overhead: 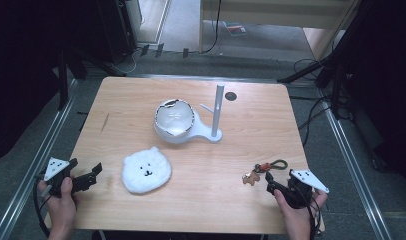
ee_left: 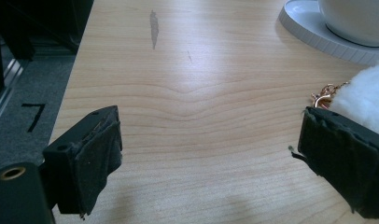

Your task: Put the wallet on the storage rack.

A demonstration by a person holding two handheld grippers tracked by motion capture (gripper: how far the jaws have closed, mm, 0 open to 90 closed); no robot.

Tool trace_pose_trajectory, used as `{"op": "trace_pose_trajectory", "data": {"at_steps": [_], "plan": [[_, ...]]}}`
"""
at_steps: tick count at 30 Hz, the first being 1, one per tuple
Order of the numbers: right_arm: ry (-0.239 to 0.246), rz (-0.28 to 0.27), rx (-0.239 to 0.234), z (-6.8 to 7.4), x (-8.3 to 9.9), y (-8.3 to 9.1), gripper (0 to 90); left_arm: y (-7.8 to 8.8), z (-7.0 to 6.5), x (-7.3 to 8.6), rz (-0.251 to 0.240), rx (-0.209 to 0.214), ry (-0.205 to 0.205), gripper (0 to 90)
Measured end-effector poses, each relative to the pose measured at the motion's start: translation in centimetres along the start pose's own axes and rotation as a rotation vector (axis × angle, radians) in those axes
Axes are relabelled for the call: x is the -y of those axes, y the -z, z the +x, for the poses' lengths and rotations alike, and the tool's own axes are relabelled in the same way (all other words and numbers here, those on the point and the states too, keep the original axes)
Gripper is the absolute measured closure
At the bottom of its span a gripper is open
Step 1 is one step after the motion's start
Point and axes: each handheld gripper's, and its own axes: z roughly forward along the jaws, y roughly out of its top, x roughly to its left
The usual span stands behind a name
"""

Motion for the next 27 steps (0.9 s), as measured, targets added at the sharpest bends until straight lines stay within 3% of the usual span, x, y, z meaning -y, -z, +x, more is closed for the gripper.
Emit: {"op": "trace_pose_trajectory", "data": {"at_steps": [27], "plan": [[0.057, 0.019, -0.108, 5.4, -0.3, -0.8, 15.7, 0.0, 0.0, 0.0, 0.004, -0.003, -0.003, 7.0]]}}
